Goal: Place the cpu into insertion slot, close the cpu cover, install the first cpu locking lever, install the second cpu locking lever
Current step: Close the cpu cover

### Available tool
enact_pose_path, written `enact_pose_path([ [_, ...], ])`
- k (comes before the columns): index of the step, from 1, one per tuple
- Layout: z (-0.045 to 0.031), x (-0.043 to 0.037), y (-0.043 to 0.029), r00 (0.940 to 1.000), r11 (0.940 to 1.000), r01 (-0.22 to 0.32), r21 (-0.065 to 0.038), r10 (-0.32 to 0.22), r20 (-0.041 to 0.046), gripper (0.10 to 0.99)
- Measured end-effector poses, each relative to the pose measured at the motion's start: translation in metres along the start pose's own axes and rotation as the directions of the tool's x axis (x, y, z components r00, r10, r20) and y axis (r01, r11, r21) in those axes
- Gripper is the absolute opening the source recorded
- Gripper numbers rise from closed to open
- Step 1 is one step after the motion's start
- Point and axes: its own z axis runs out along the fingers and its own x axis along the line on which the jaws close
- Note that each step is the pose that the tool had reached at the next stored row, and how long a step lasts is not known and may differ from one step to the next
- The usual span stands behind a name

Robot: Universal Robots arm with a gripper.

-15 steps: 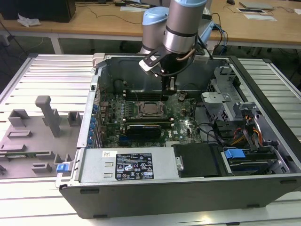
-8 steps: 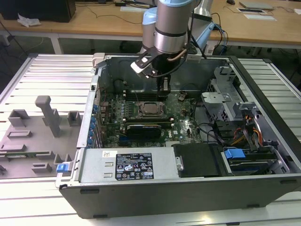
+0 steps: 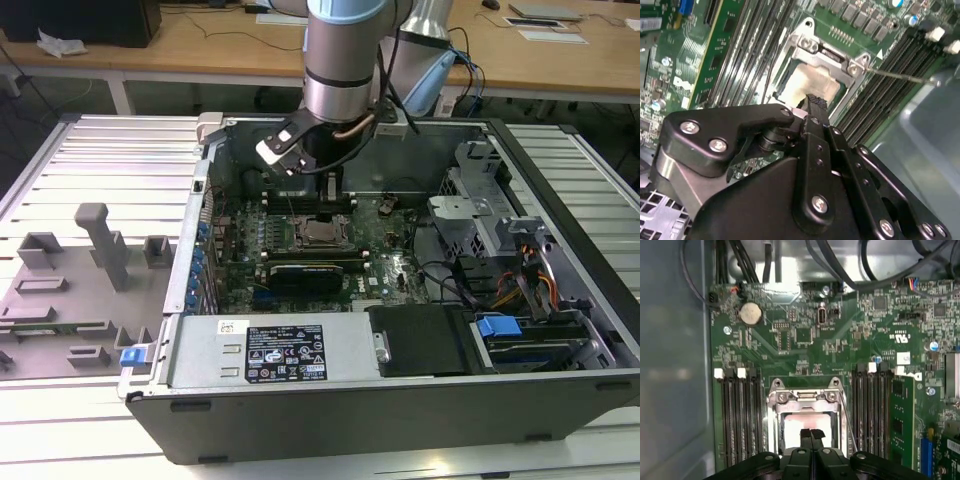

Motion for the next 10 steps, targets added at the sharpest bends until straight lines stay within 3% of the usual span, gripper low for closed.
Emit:
enact_pose_path([
  [7,0.0002,-0.0001,-0.0006,1.0000,1.0000,0.008,0.000,-0.008,0.0003,0.106],
  [10,0.0002,-0.0001,-0.0006,0.9957,0.9957,0.092,0.000,-0.092,0.0014,0.106],
])
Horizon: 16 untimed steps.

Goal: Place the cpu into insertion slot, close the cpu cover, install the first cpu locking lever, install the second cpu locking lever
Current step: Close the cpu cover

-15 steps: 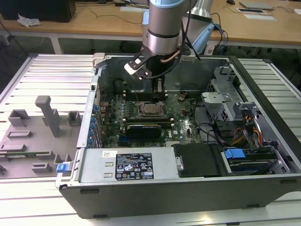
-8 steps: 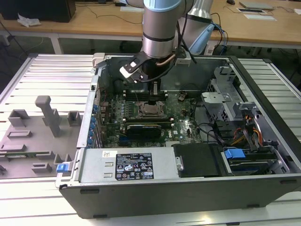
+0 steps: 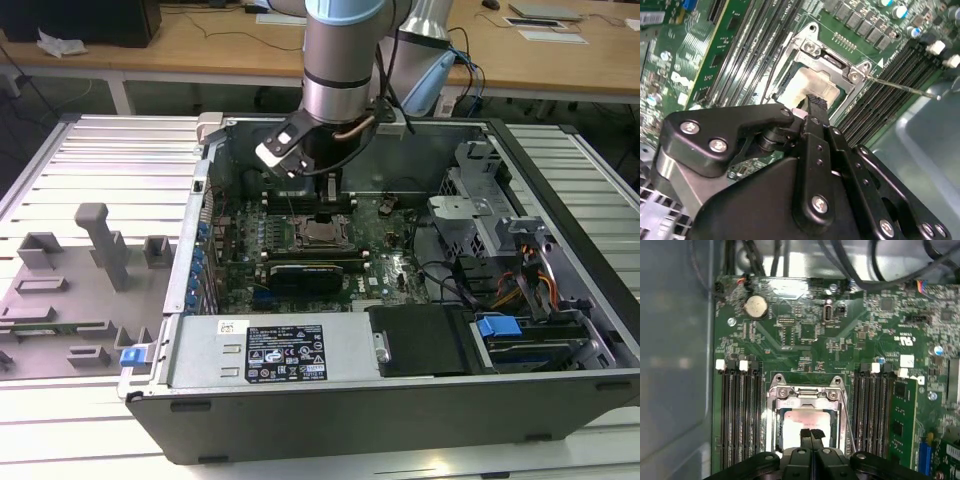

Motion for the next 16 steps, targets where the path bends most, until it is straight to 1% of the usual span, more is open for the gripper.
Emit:
enact_pose_path([
  [1,0.0000,0.0000,0.0000,0.9990,0.9990,0.045,0.000,-0.045,0.0004,0.106],
  [2,0.0000,0.0000,0.0000,0.9981,0.9981,0.061,0.000,-0.061,0.0006,0.106],
  [4,0.0000,0.0000,0.0000,0.9944,0.9944,0.106,0.000,-0.106,0.0009,0.106],
  [5,0.0001,0.0000,0.0000,0.9922,0.9922,0.124,-0.001,-0.124,0.0010,0.106],
  [6,0.0001,0.0000,0.0000,0.9875,0.9875,0.157,-0.001,-0.157,0.0014,0.106],
  [8,0.0001,0.0000,0.0000,0.9731,0.9731,0.231,-0.001,-0.231,0.0020,0.106],
  [10,0.0001,0.0000,0.0000,0.9587,0.9587,0.284,-0.001,-0.284,0.0026,0.106],
  [11,0.0001,0.0000,0.0000,0.9536,0.9536,0.301,-0.001,-0.301,0.0028,0.106],
  [12,0.0001,0.0000,0.0000,0.9442,0.9442,0.329,-0.001,-0.329,0.0031,0.106],
  [14,0.0001,0.0000,0.0000,0.9322,0.9322,0.362,-0.001,-0.362,0.0034,0.106],
  [16,0.0001,0.0000,0.0000,0.9185,0.9185,0.395,-0.001,-0.395,0.0038,0.106],
])
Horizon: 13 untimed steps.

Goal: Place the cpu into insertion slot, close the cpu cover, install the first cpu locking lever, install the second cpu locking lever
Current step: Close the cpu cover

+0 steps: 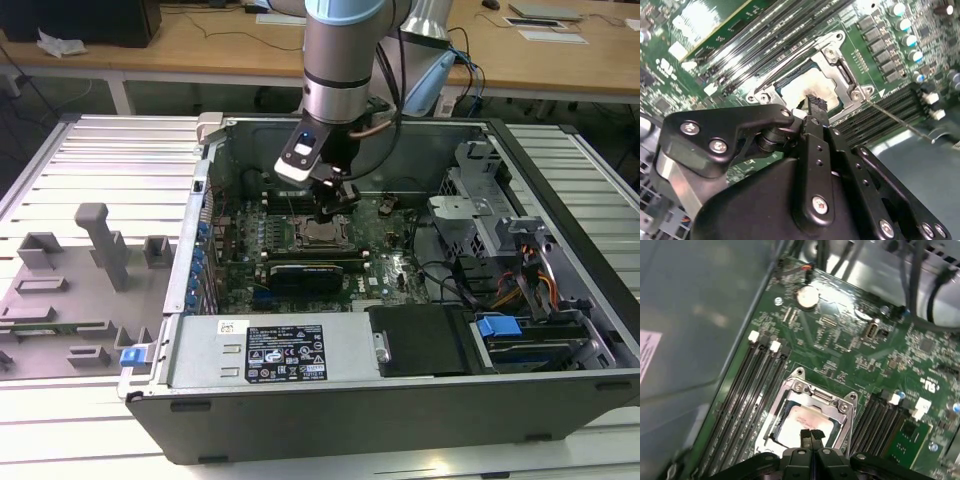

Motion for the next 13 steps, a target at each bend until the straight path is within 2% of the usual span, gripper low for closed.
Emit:
enact_pose_path([
  [4,0.0000,0.0000,0.0000,0.9971,0.9971,0.076,0.000,-0.076,0.0007,0.106],
  [7,0.0000,0.0000,0.0000,0.9876,0.9876,0.157,-0.001,-0.157,0.0015,0.106],
  [8,0.0000,0.0000,0.0000,0.9833,0.9833,0.182,-0.001,-0.182,0.0018,0.106],
  [10,0.0000,0.0000,0.0000,0.9662,0.9662,0.258,-0.001,-0.258,0.0024,0.106],
  [12,0.0001,0.0000,0.0000,0.9559,0.9559,0.294,-0.001,-0.294,0.0028,0.106],
  [13,0.0001,0.0000,0.0000,0.9486,0.9486,0.316,-0.001,-0.316,0.0030,0.106],
])
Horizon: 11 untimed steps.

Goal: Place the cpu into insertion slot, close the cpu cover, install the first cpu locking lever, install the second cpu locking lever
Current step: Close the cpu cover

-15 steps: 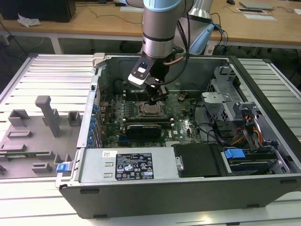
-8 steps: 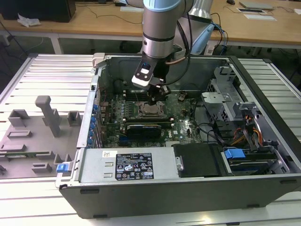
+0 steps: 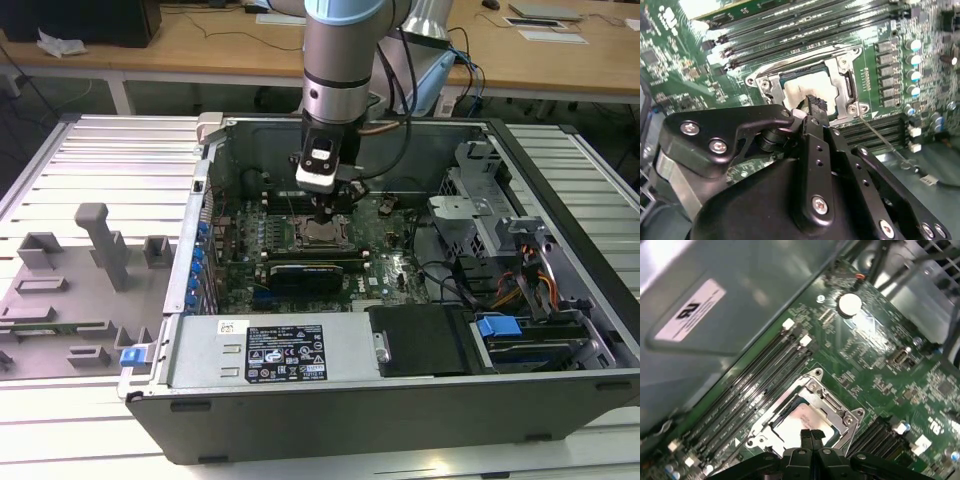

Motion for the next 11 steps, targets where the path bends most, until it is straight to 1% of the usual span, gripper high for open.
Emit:
enact_pose_path([
  [3,0.0000,0.0000,0.0000,0.9981,0.9981,0.061,0.000,-0.061,0.0004,0.106],
  [4,0.0000,0.0000,0.0000,0.9935,0.9935,0.114,-0.001,-0.114,0.0008,0.106],
  [5,0.0000,0.0000,0.0000,0.9903,0.9903,0.139,-0.001,-0.139,0.0010,0.106],
  [6,0.0000,0.0000,0.0000,0.9876,0.9876,0.157,-0.001,-0.157,0.0011,0.106],
  [8,0.0000,0.0000,0.0000,0.9800,0.9800,0.199,-0.001,-0.199,0.0015,0.106],
  [11,0.0000,0.0000,0.0000,0.9671,0.9671,0.254,-0.002,-0.254,0.0019,0.106],
])
